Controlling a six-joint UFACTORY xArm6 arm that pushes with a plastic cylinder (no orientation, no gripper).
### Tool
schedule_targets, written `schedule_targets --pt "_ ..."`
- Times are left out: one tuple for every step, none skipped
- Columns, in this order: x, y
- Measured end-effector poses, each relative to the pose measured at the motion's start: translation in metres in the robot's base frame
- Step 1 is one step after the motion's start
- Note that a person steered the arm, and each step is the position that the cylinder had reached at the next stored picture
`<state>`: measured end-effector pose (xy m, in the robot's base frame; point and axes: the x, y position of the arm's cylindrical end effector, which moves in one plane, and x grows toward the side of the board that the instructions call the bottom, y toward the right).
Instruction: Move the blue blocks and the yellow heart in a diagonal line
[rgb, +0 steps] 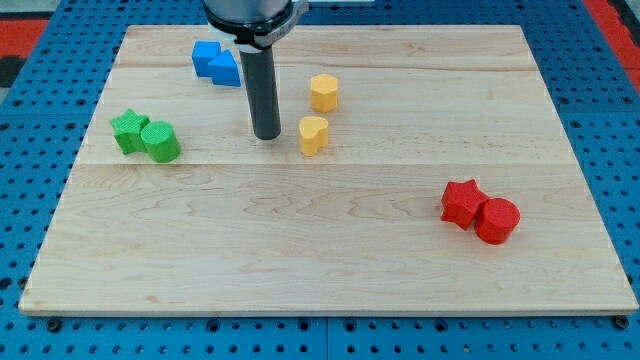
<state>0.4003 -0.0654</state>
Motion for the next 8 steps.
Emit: schedule_targets --pt "0.010 0.003" --pt "0.010 0.023" --pt "0.020 0.012" --pt "0.031 0.050" --pt "0.059 0.092" --pt "0.055 0.130" --pt "0.034 0.217" --pt "0.056 0.265"
